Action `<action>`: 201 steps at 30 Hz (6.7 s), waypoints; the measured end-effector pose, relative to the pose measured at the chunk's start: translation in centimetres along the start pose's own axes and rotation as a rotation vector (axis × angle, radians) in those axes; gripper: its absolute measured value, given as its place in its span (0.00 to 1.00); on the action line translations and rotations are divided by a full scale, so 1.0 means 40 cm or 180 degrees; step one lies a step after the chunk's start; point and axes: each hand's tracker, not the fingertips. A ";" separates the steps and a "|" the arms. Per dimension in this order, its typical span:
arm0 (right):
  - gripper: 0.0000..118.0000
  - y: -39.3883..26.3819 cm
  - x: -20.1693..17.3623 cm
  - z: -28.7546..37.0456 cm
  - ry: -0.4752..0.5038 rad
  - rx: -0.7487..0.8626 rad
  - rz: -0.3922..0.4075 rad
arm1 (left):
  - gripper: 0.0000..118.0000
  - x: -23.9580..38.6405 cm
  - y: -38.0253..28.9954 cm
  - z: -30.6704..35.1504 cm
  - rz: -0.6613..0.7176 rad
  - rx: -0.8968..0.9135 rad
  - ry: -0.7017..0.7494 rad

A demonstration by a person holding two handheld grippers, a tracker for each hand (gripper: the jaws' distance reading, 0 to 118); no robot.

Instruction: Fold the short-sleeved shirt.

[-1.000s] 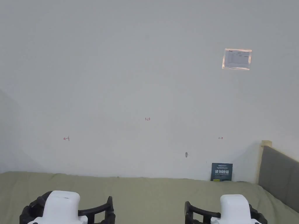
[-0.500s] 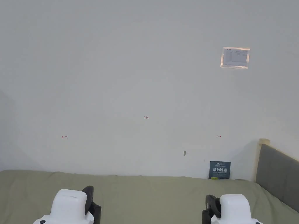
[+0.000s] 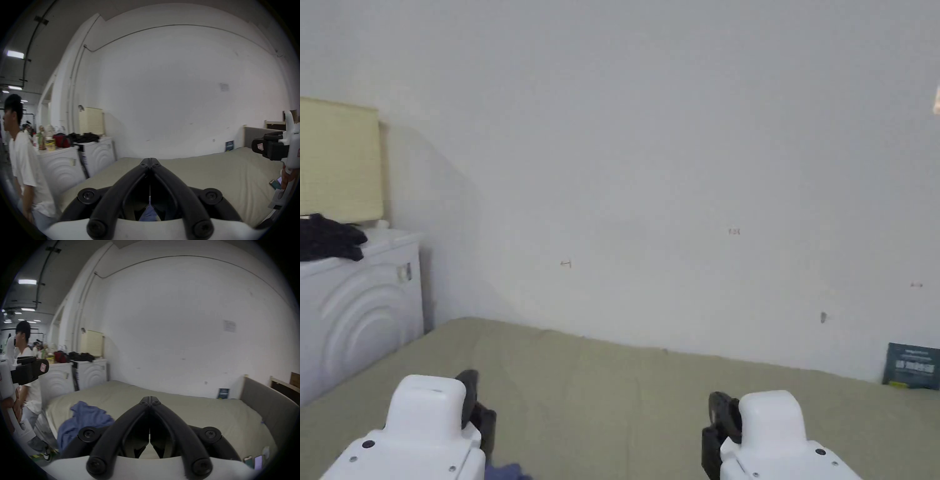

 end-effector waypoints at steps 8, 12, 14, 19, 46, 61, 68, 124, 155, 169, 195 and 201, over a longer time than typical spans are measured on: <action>0.00 -0.067 -0.081 -0.074 0.0296 -0.0172 0.0010 | 0.00 -0.129 -0.089 -0.217 0.0116 -0.1727 -0.0645; 0.00 -0.124 -0.066 -0.138 0.0310 -0.0359 0.0021 | 0.00 -0.176 -0.316 -0.483 0.0192 -0.3078 -0.0661; 0.00 -0.156 -0.054 -0.174 0.0299 -0.0457 0.0022 | 0.00 -0.188 -0.428 -0.578 0.0282 -0.3585 -0.0669; 0.00 -0.240 -0.025 -0.281 0.0230 -0.0702 -0.0001 | 0.00 -0.168 -0.626 -0.726 0.0265 -0.3930 -0.0556; 0.00 -0.336 0.096 -0.247 -0.0118 -0.1014 -0.0104 | 0.05 -0.073 -0.572 -0.795 0.0645 -0.3061 -0.0829; 0.00 -0.264 0.394 0.083 -0.1048 -0.0779 -0.0217 | 0.05 0.664 -0.189 -0.678 0.0458 -0.2264 -0.2567; 0.00 -0.322 0.543 0.177 -0.1419 -0.0925 -0.0285 | 0.05 1.052 -0.413 -0.606 -0.0245 -0.2807 -0.2769; 0.00 -0.429 0.372 0.051 -0.0892 -0.1329 -0.0262 | 0.42 0.231 -0.744 -0.755 0.0048 -0.3960 -0.0750; 1.00 -0.758 0.925 -0.510 -0.1522 -0.3190 -0.1467 | 0.05 0.201 -0.536 -0.661 0.0941 -0.3154 -0.1526; 0.04 -0.515 0.858 -0.385 -0.1189 -0.2302 -0.1483 | 0.04 0.172 -0.474 -0.689 0.0854 -0.2606 -0.1235; 0.04 0.440 0.997 -0.311 -0.1169 -0.0334 -0.0935 | 0.04 0.052 0.385 -0.888 0.1335 -0.0769 -0.0925; 0.04 0.412 1.013 -0.331 -0.1227 -0.0239 -0.1006 | 0.04 0.087 0.385 -0.926 0.1318 -0.0761 -0.0909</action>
